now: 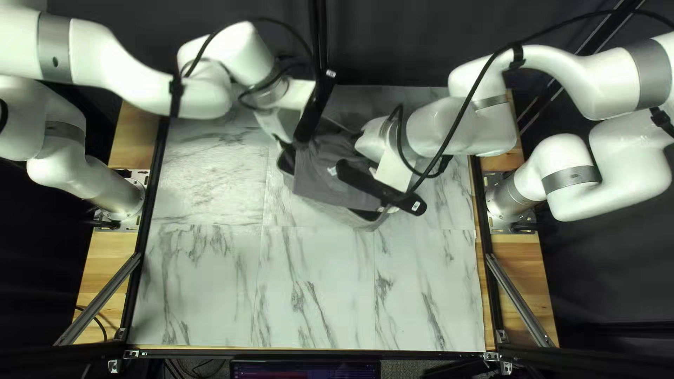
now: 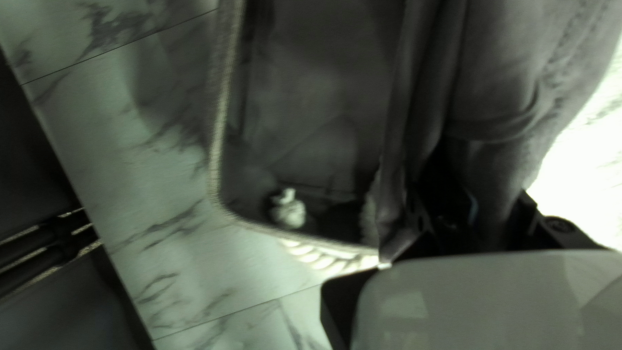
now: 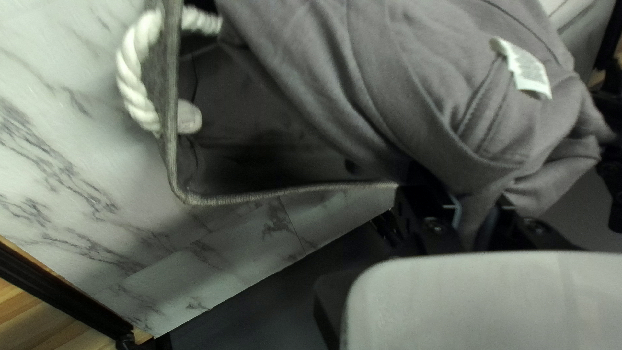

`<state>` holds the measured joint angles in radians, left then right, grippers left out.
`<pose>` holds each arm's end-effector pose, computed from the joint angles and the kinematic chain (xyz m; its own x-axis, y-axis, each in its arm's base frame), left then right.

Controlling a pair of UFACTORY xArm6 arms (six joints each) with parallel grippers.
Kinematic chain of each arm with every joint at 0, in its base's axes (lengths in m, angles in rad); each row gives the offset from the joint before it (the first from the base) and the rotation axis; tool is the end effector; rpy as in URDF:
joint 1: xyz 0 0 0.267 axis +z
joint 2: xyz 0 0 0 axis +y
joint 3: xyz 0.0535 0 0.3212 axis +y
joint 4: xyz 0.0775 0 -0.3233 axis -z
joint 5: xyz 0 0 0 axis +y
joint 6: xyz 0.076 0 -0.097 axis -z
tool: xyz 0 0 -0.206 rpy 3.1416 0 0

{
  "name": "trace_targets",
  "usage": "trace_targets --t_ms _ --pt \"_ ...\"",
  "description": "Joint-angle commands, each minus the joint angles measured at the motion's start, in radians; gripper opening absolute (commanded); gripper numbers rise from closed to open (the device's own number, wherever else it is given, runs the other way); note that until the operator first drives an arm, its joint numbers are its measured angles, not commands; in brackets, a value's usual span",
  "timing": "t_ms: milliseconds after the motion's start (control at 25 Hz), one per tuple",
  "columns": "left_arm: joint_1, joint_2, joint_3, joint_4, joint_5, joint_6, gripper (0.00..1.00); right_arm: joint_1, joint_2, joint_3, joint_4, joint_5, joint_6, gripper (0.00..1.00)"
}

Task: Pick up a folded sweatshirt and place it into a fabric basket

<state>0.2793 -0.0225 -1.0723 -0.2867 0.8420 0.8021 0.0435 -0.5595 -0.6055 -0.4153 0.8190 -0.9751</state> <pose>0.5152 0.0962 0.2421 0.8822 -0.3281 0.3378 -0.3526 -0.9357 0.0123 0.3850 -0.0517 0.2652 0.3431 0.9278 -0.1465 0.8607 -0.2481 0.4446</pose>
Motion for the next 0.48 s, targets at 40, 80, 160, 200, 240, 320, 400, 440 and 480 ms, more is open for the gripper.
trace_targets --t_ms 40,80,160,200,240,320,400,440,480 --pt "0.066 0.037 -0.042 -0.038 0.023 0.097 0.00 -0.061 -0.031 0.050 0.007 -0.055 -0.045 0.00" --pt "0.071 0.043 -0.049 -0.041 0.026 0.106 0.00 -0.067 -0.034 0.056 0.008 -0.062 -0.049 0.00" --pt "0.092 0.095 -0.096 -0.050 0.036 0.139 0.00 -0.100 -0.042 0.086 0.013 -0.102 -0.069 0.00" --pt "0.096 0.109 -0.108 -0.052 0.039 0.146 0.00 -0.107 -0.040 0.093 0.014 -0.114 -0.073 0.00" --pt "0.106 0.131 -0.127 -0.057 0.044 0.162 0.00 -0.119 -0.033 0.105 0.015 -0.137 -0.076 0.00" --pt "0.114 0.167 -0.147 -0.073 0.040 0.187 0.00 -0.132 -0.012 0.122 0.013 -0.178 -0.071 0.00" --pt "0.115 0.196 -0.156 -0.090 0.030 0.209 0.00 -0.139 0.003 0.136 0.013 -0.208 -0.065 0.00" --pt "0.115 0.204 -0.150 -0.100 0.021 0.220 0.00 -0.141 0.007 0.143 0.014 -0.218 -0.063 0.00" --pt "0.116 0.207 -0.143 -0.107 0.014 0.228 0.00 -0.142 0.007 0.147 0.015 -0.223 -0.062 0.00"
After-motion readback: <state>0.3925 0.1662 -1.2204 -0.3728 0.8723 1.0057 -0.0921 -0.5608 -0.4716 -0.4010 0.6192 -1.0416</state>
